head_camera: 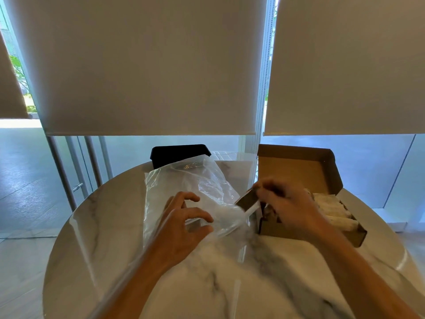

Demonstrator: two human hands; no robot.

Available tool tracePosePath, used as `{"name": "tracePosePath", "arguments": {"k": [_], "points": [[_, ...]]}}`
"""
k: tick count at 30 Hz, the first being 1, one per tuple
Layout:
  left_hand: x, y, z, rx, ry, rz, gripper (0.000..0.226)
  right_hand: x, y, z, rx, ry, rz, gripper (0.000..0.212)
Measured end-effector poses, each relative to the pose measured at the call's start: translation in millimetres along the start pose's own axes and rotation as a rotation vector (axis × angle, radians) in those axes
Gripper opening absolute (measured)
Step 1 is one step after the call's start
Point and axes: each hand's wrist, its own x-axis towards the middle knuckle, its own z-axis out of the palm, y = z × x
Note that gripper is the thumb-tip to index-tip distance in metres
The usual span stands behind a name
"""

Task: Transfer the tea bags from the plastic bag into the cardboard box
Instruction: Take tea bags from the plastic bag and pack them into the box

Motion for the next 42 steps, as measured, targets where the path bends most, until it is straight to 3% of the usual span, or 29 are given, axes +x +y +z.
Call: {"name": "tracePosePath", "arguments": {"k": [5, 12, 28, 42], "points": [[0.0, -7.2, -4.0, -0.005, 0.021, -0.024, 0.023, 26.4, 17.3, -76.2, -0.231, 0.192, 0.007, 0.017], [1.7, -10.1, -3.0, 0.017, 0.086, 0.016, 0.032, 51.5, 49.8, -114.0, -0.53, 0.066, 0.12, 0.016], [2.1, -9.9, -4.5, -0.018, 0.068, 0.02, 0.034, 68.3, 87.4, -96.1, -0.68, -0.051, 0.099, 0.017], [1.4, -7.7, -6.4, -0.04, 0.077, 0.022, 0.032, 68.6, 92.6, -98.9, -0.639, -0.085, 0.173, 0.022]]}}
